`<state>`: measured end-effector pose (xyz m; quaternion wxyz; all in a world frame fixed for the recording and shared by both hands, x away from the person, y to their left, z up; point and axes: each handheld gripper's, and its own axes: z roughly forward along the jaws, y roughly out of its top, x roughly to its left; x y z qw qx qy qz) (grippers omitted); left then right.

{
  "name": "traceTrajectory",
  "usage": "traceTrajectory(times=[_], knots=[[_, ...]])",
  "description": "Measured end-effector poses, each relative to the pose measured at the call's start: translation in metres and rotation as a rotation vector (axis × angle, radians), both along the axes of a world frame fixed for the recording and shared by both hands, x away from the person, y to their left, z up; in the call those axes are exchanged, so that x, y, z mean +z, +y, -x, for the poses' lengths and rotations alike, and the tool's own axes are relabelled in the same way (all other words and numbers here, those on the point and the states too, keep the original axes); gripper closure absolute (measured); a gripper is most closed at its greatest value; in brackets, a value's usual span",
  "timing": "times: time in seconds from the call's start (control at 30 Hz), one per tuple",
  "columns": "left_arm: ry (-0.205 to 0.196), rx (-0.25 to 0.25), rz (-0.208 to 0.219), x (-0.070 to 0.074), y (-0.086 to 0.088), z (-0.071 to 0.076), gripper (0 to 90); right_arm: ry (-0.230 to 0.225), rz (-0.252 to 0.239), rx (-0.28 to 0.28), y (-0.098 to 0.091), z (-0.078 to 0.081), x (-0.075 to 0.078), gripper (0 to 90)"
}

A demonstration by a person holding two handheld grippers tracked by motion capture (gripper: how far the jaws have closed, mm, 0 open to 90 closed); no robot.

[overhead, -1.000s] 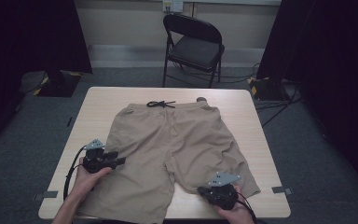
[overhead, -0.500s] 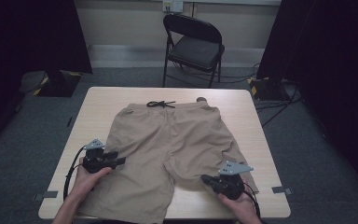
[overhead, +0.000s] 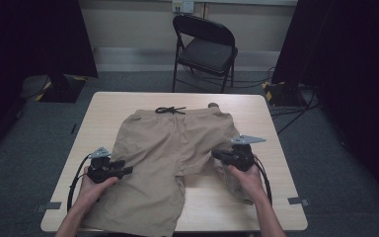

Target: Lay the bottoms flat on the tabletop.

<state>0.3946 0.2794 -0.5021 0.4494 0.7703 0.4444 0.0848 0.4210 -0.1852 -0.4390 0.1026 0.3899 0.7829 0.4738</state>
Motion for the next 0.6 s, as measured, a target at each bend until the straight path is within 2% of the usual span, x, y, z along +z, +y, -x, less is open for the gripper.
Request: traceTrajectory(times=[0.03,0.1,0.13,0.2,0.23,0.33,0.4,0.43,0.47,0.5,0.53,0.57,0.6], knots=[[0.000,0.000,0.000,0.000,0.000,0.000,45.2,0.000,0.000,0.000,0.000,0.000,0.000,89.6],[0.000,-0.001,0.000,0.000,0.000,0.000,45.1,0.031,0.004,-0.017,0.001,-0.017,-0.008,89.6],[0.001,-0.001,0.001,0.000,0.000,0.000,45.0,0.073,0.025,-0.049,0.002,-0.032,-0.020,89.4],[0.001,-0.001,0.002,0.000,0.000,0.000,45.0,0.087,0.033,-0.055,0.002,-0.036,-0.024,89.3],[0.001,-0.001,0.001,0.000,0.000,0.000,45.0,0.121,0.070,-0.089,0.002,-0.044,-0.037,88.2],[0.001,-0.002,0.001,0.000,0.000,0.000,44.9,0.143,0.108,-0.112,-0.001,-0.045,-0.047,81.1],[0.001,-0.001,0.002,0.000,0.000,0.000,44.8,0.139,0.123,-0.112,-0.002,-0.041,-0.047,72.9],[0.002,-0.001,0.002,0.000,0.000,0.000,44.8,0.139,0.123,-0.112,-0.002,-0.041,-0.047,72.9],[0.002,-0.001,0.002,0.000,0.000,0.000,44.8,0.133,0.133,-0.121,-0.003,-0.038,-0.045,66.9],[0.000,-0.002,0.000,0.000,0.000,0.000,44.8,0.104,0.112,-0.118,-0.005,-0.032,-0.034,62.5],[0.000,-0.002,0.000,0.000,0.000,0.000,44.8,0.104,0.112,-0.118,-0.005,-0.032,-0.034,62.5],[-0.001,-0.001,-0.001,0.000,0.000,0.000,44.8,0.076,0.101,-0.124,-0.006,-0.028,-0.026,59.1],[-0.003,-0.001,-0.003,0.000,0.000,0.000,44.8,0.015,0.066,-0.115,-0.006,-0.017,-0.010,57.6]])
